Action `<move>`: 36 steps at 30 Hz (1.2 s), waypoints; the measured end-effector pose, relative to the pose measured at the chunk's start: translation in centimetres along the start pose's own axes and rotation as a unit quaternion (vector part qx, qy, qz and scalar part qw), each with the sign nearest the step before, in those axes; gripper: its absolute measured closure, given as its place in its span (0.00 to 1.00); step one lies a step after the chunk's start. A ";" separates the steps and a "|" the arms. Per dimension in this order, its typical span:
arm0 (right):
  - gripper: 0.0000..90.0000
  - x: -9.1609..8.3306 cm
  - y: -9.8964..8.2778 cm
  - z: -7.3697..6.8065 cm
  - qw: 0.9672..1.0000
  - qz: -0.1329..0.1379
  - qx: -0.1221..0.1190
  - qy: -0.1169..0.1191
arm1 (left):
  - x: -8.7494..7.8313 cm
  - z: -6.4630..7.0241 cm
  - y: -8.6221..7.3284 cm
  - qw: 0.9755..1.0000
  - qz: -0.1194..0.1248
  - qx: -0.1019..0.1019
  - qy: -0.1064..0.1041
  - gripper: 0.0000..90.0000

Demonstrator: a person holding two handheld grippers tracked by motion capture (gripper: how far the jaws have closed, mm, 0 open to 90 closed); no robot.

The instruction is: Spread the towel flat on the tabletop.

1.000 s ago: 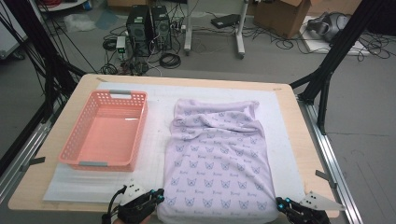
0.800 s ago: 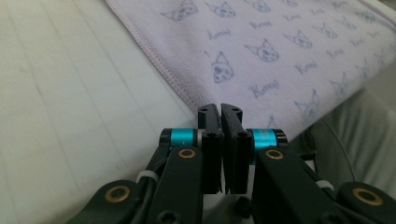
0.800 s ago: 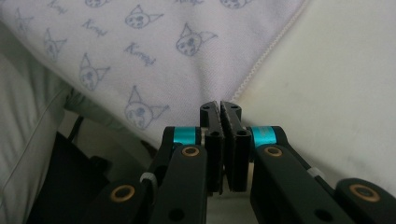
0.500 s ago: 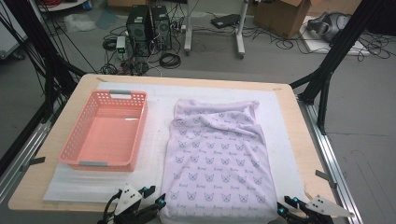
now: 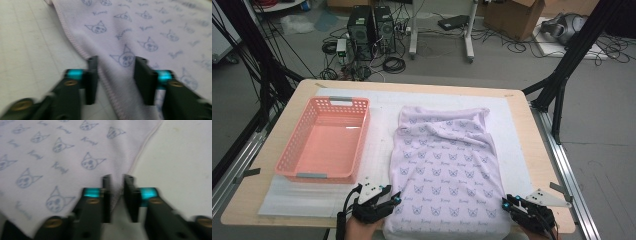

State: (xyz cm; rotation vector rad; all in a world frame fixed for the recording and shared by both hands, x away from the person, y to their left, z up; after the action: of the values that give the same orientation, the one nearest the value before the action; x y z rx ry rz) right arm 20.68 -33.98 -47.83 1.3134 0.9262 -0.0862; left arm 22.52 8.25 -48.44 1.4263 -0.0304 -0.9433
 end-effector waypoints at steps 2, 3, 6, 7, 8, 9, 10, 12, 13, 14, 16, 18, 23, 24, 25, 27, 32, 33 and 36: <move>0.97 -0.2 -0.1 -0.2 1.000 -0.002 -0.007 -0.004 | -0.3 0.0 -0.2 1.000 -0.002 -0.013 -0.007 0.96; 0.97 -0.3 -0.2 -0.3 1.000 -0.002 -0.006 -0.003 | -0.6 0.0 -0.3 1.000 -0.005 -0.017 -0.011 0.96; 0.97 -0.9 -0.5 -0.4 1.000 -0.004 -0.001 0.010 | -1.5 0.1 -0.8 1.000 -0.008 -0.022 -0.015 0.96; 0.97 -1.1 -0.7 -0.5 1.000 -0.004 -0.006 0.014 | -1.8 0.1 -0.9 0.999 -0.008 -0.026 -0.019 0.96; 0.97 -1.4 -0.8 -0.7 1.000 -0.004 -0.008 0.016 | -2.2 0.1 -1.1 0.999 -0.007 -0.028 -0.021 0.96; 0.97 -1.6 -0.9 -0.8 1.000 -0.002 -0.010 0.020 | -2.4 0.1 -1.2 0.999 -0.006 -0.030 -0.023 0.96; 0.97 -1.8 -1.0 -0.8 1.000 0.001 -0.008 0.023 | -2.7 0.2 -1.3 0.999 -0.007 -0.029 -0.025 0.96; 0.97 -2.2 -1.3 -1.1 1.000 0.002 -0.005 0.030 | -3.1 0.5 -1.5 0.999 -0.007 -0.025 -0.029 0.96; 0.97 -2.3 -1.4 -1.2 0.999 0.002 -0.006 0.033 | -3.4 0.6 -1.6 0.999 -0.007 -0.023 -0.030 0.96; 0.97 -2.5 -1.6 -1.4 0.999 0.000 -0.005 0.034 | -3.6 0.7 -1.8 0.999 -0.008 -0.021 -0.032 0.96; 0.97 -2.9 -2.0 -1.7 0.999 -0.001 -0.009 0.038 | -4.1 0.9 -2.1 0.999 -0.011 -0.019 -0.038 0.96; 0.97 -3.5 -2.4 -2.0 0.999 -0.003 -0.009 0.042 | -4.6 1.2 -2.7 0.999 -0.018 -0.018 -0.045 0.96; 0.97 -4.8 -3.6 -2.9 0.998 -0.008 -0.009 0.060 | -5.8 1.8 -3.5 0.998 -0.020 -0.017 -0.056 0.94; 0.96 -5.0 -3.7 -3.1 0.998 -0.010 -0.006 0.061 | -5.9 1.8 -3.5 0.998 -0.017 -0.019 -0.058 0.88; 0.90 -5.1 -3.7 -3.2 0.998 -0.008 -0.008 0.064 | -5.9 1.8 -3.4 0.998 -0.013 -0.021 -0.056 0.75; 0.76 -5.2 -3.3 -3.2 0.998 0.003 0.002 0.055 | -5.8 1.6 -3.1 0.999 0.003 -0.022 -0.047 0.61; 0.73 -3.6 -1.7 -2.1 1.000 0.013 -0.001 0.024 | -4.3 0.4 -1.1 0.999 0.021 -0.023 -0.025 0.55; 0.73 -3.1 -1.4 -2.0 1.000 0.011 -0.001 0.020 | -3.9 0.1 -0.7 0.999 0.022 -0.023 -0.022 0.55; 0.72 -1.8 -0.5 -1.5 1.000 0.011 -0.005 0.011 | -2.5 -0.6 0.1 0.999 0.015 -0.029 -0.019 0.55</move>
State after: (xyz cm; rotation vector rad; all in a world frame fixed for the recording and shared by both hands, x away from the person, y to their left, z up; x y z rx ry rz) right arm 18.48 -33.65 -47.06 1.3173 0.9294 -0.0503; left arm 21.26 10.13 -47.23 1.3511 -0.0526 -0.9394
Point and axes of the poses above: each handheld gripper's, and its own axes: x roughly forward along the jaws, y roughly out of its top, z roughly to its right, the point moved 4 cm from there along x, roughly forward along the jaws, and after that the axes turned 4 degrees about -x, right-handed, at the moved point
